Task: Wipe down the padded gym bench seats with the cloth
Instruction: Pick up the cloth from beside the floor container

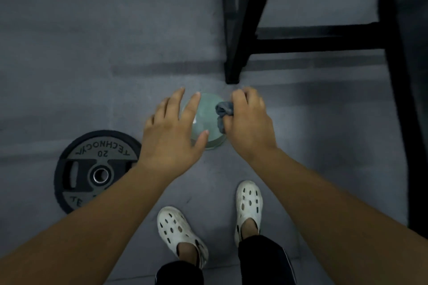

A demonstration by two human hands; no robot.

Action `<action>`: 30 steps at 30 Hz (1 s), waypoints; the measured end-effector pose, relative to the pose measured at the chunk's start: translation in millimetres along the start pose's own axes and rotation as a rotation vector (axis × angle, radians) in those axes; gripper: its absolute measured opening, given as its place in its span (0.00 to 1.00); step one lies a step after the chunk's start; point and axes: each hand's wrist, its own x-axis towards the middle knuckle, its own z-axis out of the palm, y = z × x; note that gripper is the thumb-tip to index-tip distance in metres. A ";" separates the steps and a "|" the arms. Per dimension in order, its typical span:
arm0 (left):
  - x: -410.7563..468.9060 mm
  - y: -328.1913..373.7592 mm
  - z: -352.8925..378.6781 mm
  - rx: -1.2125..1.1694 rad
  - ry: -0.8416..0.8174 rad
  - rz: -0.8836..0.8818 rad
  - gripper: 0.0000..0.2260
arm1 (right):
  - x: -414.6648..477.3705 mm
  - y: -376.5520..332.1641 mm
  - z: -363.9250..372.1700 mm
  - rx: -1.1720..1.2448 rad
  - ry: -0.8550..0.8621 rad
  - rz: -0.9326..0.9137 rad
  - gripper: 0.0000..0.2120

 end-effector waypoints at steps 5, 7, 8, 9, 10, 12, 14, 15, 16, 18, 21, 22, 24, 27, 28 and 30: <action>2.0 98.4 -68.9 -0.023 -0.033 0.186 0.31 | -42.7 17.2 -128.1 0.101 0.072 0.179 0.07; 4.1 143.5 -91.5 0.003 -0.044 0.267 0.30 | -60.1 33.0 -173.2 0.128 0.121 0.250 0.08; 5.7 166.6 -101.4 0.018 -0.044 0.303 0.30 | -67.9 42.0 -194.9 0.144 0.149 0.283 0.08; 8.3 189.8 -110.4 0.035 -0.038 0.339 0.30 | -75.1 52.1 -215.8 0.157 0.181 0.311 0.08; 12.3 213.8 -118.5 0.053 -0.029 0.378 0.31 | -81.2 62.8 -236.4 0.167 0.215 0.337 0.09; 23.5 264.8 -131.1 0.084 -0.015 0.456 0.31 | -92.2 88.0 -274.5 0.186 0.292 0.382 0.09; 35.9 317.8 -139.6 0.102 -0.009 0.514 0.31 | -101.7 115.9 -307.7 0.193 0.360 0.413 0.09; 42.3 344.2 -142.6 0.111 -0.006 0.540 0.32 | -105.8 131.0 -322.8 0.191 0.392 0.427 0.10; 48.7 370.0 -144.5 0.122 -0.003 0.569 0.32 | -109.4 146.9 -337.3 0.185 0.422 0.441 0.10; 63.4 417.4 -145.1 0.144 -0.003 0.624 0.32 | -114.4 179.5 -364.4 0.174 0.466 0.475 0.11; 88.6 477.0 -138.7 0.154 -0.009 0.690 0.32 | -114.5 226.8 -398.1 0.152 0.495 0.511 0.10; 97.6 493.7 -135.2 0.155 -0.010 0.708 0.32 | -112.4 240.8 -406.9 0.144 0.507 0.521 0.10; 116.7 520.7 -127.0 0.154 -0.018 0.738 0.32 | -104.8 264.8 -421.6 0.139 0.527 0.551 0.10; 150.5 544.3 -111.1 0.171 -0.048 0.783 0.32 | -88.6 293.6 -430.3 0.149 0.516 0.594 0.10; 163.5 548.8 -104.7 0.175 -0.063 0.788 0.32 | -82.2 302.6 -430.2 0.147 0.501 0.611 0.10; 191.9 556.1 -90.0 0.181 -0.092 0.798 0.32 | -68.8 319.8 -426.9 0.141 0.482 0.642 0.10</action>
